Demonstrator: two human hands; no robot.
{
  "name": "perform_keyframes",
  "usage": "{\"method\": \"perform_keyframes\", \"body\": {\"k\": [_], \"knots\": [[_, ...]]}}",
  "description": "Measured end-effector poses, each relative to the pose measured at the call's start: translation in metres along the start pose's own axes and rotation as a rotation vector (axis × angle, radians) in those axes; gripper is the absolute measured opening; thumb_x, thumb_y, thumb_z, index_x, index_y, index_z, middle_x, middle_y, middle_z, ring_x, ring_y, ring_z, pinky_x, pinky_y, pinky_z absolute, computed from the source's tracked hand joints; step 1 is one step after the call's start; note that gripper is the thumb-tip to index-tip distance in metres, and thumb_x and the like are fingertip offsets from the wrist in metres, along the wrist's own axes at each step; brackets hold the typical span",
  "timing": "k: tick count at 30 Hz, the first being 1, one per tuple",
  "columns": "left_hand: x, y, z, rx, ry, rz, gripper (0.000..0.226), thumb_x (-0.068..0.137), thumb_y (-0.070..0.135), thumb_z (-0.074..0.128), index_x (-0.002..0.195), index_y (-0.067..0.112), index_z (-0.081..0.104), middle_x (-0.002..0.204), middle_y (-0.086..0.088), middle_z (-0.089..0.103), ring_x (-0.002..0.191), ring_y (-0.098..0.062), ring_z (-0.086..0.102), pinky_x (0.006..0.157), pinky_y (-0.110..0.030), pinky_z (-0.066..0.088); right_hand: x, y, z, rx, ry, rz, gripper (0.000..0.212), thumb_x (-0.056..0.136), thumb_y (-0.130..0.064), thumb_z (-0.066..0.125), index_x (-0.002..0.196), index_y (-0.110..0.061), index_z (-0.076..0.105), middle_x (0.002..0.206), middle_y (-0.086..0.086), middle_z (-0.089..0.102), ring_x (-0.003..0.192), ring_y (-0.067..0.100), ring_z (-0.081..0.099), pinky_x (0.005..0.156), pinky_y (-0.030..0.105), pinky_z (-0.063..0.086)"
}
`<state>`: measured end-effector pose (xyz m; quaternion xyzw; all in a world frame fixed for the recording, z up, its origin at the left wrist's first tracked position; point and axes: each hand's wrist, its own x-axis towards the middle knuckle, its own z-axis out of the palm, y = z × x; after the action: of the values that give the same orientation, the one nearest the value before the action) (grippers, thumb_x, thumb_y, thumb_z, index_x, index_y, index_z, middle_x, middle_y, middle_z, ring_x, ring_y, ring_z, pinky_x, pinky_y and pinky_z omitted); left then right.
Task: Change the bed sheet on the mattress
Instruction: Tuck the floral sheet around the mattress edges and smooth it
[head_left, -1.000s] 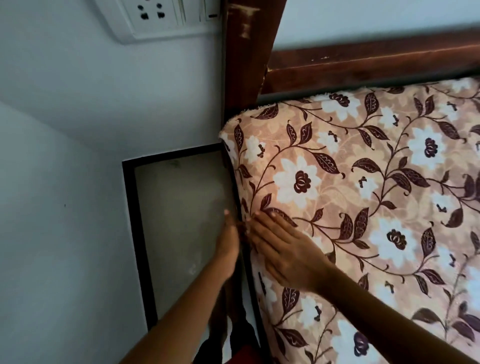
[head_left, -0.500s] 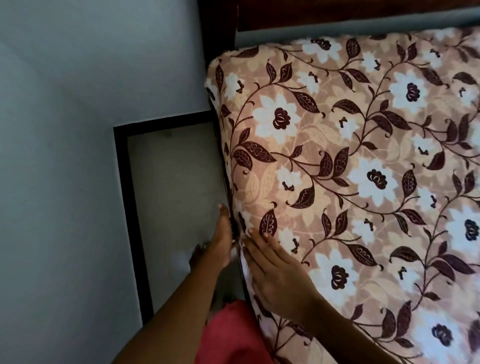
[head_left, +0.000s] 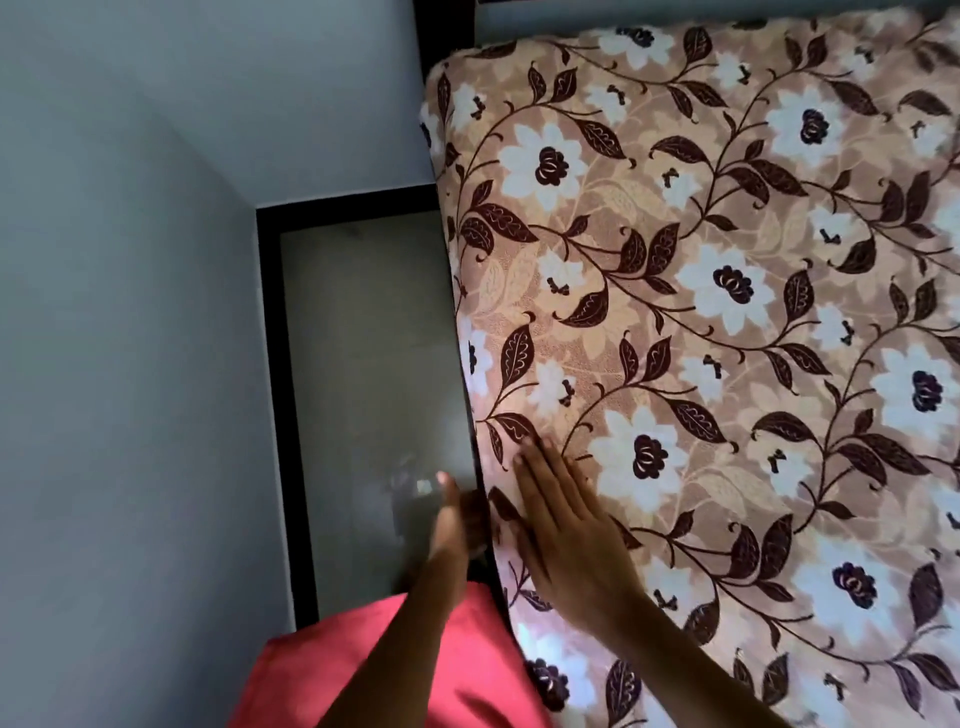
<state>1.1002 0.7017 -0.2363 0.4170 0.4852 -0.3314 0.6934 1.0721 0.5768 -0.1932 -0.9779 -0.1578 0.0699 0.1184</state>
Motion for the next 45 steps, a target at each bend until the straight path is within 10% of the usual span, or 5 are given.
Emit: {"method": "perform_keyframes", "body": {"k": [5, 15, 28, 38, 45], "knots": [[-0.006, -0.06, -0.016, -0.168, -0.159, -0.098, 0.082, 0.083, 0.068, 0.022, 0.12, 0.004, 0.058, 0.12, -0.014, 0.063, 0.105, -0.019, 0.064, 0.097, -0.031, 0.042, -0.058, -0.019, 0.017, 0.043, 0.03, 0.116, 0.051, 0.1, -0.031, 0.024, 0.14, 0.0, 0.029, 0.147, 0.019, 0.033, 0.141, 0.029, 0.023, 0.112, 0.042, 0.025], [0.017, -0.063, -0.05, 0.103, -0.056, -0.016, 0.101, 0.079, 0.08, 0.002, 0.112, 0.008, 0.066, 0.109, -0.013, 0.066, 0.101, -0.029, 0.056, 0.099, -0.039, 0.041, -0.08, -0.03, 0.028, 0.015, 0.085, 0.191, 0.058, 0.094, -0.027, 0.034, 0.143, 0.003, 0.028, 0.151, 0.019, 0.026, 0.143, 0.028, 0.017, 0.115, 0.043, 0.019], [-0.115, -0.208, -0.091, 0.675, 0.169, 0.513, 0.004, 0.092, 0.026, 0.058, 0.089, 0.027, 0.06, 0.08, 0.011, 0.063, 0.085, -0.014, 0.061, 0.081, -0.023, 0.048, -0.247, -0.087, 0.05, -0.138, -0.104, 0.198, 0.056, 0.096, -0.031, 0.024, 0.142, 0.0, 0.024, 0.15, 0.019, 0.025, 0.139, 0.031, 0.027, 0.112, 0.043, 0.021], [-0.126, -0.273, -0.095, 0.838, 0.016, 0.531, 0.041, 0.097, 0.034, 0.047, 0.135, 0.018, 0.047, 0.12, -0.008, 0.064, 0.113, -0.023, 0.058, 0.092, -0.026, 0.043, -0.312, -0.117, 0.076, -0.118, -0.102, 0.409, 0.095, 0.064, -0.031, 0.074, 0.14, 0.003, 0.028, 0.146, 0.022, 0.027, 0.139, 0.033, 0.022, 0.117, 0.042, 0.01], [-0.145, -0.338, -0.109, 0.824, -0.035, 0.436, 0.056, 0.098, 0.04, 0.038, 0.146, 0.014, 0.027, 0.143, -0.008, 0.044, 0.131, -0.022, 0.042, 0.107, -0.025, 0.031, -0.382, -0.139, 0.084, -0.166, -0.122, 0.445, 0.097, 0.073, -0.042, 0.046, 0.147, 0.001, 0.0, 0.154, 0.019, 0.012, 0.144, 0.031, 0.011, 0.117, 0.042, 0.007]]}}
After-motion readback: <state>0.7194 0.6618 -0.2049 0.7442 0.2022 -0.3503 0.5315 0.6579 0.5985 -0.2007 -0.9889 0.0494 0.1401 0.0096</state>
